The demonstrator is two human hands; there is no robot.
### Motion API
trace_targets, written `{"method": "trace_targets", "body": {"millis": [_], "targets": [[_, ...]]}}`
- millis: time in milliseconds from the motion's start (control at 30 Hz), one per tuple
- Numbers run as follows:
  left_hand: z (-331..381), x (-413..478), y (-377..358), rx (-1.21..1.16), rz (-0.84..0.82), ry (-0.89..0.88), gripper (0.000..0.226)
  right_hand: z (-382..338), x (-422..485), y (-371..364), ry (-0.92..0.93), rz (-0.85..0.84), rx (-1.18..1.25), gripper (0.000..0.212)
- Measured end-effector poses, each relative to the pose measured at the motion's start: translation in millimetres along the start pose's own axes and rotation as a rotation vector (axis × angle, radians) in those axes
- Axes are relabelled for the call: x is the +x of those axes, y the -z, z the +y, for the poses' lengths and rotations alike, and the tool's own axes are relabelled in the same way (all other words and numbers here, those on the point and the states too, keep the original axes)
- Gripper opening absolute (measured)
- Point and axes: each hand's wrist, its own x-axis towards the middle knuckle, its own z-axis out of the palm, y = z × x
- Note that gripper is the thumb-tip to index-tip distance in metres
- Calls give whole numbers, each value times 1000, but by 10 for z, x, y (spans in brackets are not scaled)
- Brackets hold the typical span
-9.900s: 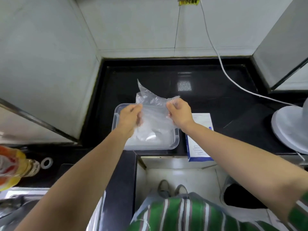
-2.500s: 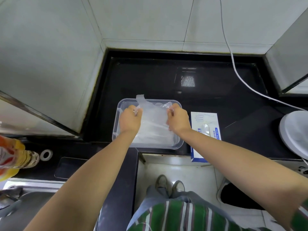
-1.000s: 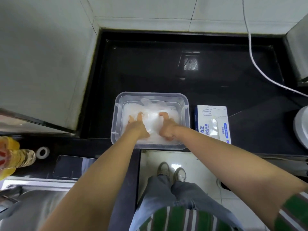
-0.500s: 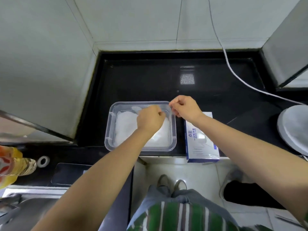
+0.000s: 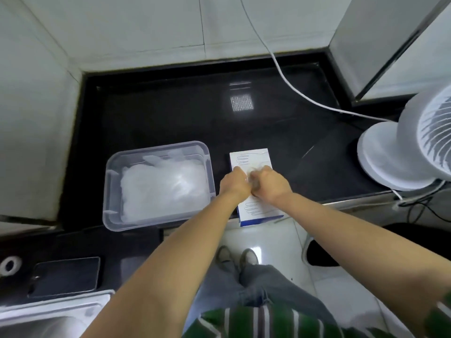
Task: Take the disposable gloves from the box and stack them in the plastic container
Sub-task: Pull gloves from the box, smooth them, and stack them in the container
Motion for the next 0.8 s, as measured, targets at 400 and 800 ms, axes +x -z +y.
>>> {"method": "trace_targets", "body": {"millis": [400, 800], "targets": [[-45, 116, -98, -29, -32, 64, 46, 171, 74, 292, 13, 111, 754, 17], [-67, 112, -39, -108, -143, 49, 37, 92, 85, 485, -27, 253, 1166, 20]]}}
